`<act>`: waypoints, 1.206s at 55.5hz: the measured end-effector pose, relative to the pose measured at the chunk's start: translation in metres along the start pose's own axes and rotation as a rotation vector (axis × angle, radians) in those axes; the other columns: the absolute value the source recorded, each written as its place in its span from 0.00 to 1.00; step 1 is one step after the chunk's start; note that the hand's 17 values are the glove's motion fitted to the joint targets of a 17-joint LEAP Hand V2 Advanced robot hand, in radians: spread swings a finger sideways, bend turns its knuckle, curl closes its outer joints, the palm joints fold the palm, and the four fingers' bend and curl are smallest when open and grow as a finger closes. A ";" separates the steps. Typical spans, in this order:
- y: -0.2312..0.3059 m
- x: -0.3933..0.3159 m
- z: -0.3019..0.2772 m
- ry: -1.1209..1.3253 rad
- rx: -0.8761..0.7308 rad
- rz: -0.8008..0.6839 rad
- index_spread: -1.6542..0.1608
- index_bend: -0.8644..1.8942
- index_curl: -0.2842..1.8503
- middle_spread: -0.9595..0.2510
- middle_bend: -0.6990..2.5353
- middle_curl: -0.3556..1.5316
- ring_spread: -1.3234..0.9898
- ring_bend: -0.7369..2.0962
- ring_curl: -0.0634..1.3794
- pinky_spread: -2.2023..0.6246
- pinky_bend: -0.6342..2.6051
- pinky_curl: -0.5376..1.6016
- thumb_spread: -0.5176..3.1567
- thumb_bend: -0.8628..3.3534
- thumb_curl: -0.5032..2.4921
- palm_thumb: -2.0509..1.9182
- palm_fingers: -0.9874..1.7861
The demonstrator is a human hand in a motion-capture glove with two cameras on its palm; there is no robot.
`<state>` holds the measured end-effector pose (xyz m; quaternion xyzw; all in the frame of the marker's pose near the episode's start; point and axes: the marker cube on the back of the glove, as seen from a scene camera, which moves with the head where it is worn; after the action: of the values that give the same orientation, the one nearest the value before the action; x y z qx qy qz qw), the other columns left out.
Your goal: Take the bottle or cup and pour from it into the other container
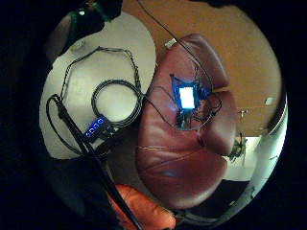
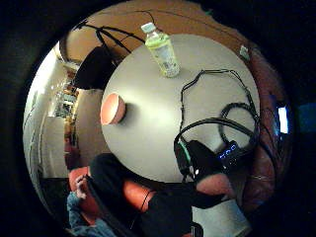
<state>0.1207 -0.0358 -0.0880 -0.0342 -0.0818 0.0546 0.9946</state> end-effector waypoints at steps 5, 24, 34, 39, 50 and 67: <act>-0.009 0.012 -0.014 -0.057 -0.004 0.009 0.71 0.36 0.24 0.70 0.27 0.35 0.51 0.40 0.26 0.85 0.35 0.41 0.40 0.20 0.28 0.69 0.44; -0.050 0.051 -0.034 -0.193 0.002 0.027 0.69 0.36 0.24 0.70 0.27 0.35 0.53 0.39 0.25 0.87 0.35 0.41 0.40 0.20 0.28 0.67 0.40; -0.081 0.048 -0.022 -0.246 -0.022 0.009 0.69 0.36 0.24 0.70 0.27 0.35 0.53 0.40 0.25 0.87 0.35 0.41 0.40 0.20 0.28 0.66 0.39; -0.100 0.041 -0.015 -0.270 -0.028 -0.008 0.69 0.36 0.24 0.70 0.27 0.35 0.53 0.40 0.25 0.87 0.36 0.42 0.39 0.20 0.28 0.66 0.39; -0.125 0.032 0.002 -0.338 -0.048 -0.013 0.69 0.36 0.24 0.70 0.27 0.35 0.53 0.40 0.25 0.87 0.36 0.42 0.39 0.20 0.28 0.65 0.38; -0.175 -0.004 0.025 -0.488 -0.111 -0.037 0.69 0.36 0.23 0.70 0.27 0.35 0.54 0.41 0.25 0.87 0.37 0.42 0.39 0.20 0.27 0.64 0.38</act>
<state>0.1302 -0.2083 -0.0504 -0.0731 -0.3229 0.0385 0.9428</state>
